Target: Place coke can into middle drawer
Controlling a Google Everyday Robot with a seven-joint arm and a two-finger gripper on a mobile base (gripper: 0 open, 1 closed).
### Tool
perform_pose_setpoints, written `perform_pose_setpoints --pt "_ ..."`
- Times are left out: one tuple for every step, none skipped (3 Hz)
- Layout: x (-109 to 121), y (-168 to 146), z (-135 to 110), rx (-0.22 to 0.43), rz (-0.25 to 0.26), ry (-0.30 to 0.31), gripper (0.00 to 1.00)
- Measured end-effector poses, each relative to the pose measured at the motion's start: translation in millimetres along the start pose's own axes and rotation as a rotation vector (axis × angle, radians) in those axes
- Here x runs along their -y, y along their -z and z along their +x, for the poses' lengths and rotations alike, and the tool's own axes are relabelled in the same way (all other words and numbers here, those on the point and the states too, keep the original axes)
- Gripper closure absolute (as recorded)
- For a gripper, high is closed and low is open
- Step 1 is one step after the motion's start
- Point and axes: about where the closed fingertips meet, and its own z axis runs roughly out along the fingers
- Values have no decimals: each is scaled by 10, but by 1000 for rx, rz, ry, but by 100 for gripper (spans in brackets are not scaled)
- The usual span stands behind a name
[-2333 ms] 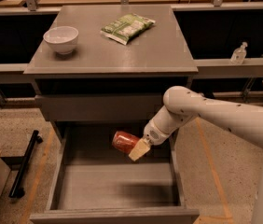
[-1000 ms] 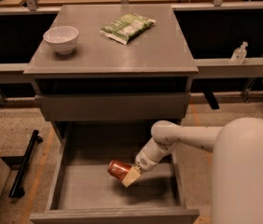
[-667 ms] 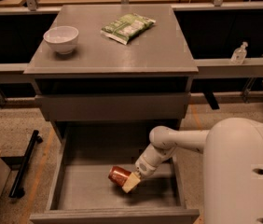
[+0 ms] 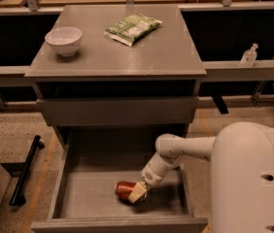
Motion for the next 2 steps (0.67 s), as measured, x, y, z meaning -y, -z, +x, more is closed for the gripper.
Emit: perform_pose_setpoints --pt "-67 71 -51 14 17 12 0" --pt "-71 76 -55 15 18 13 0"
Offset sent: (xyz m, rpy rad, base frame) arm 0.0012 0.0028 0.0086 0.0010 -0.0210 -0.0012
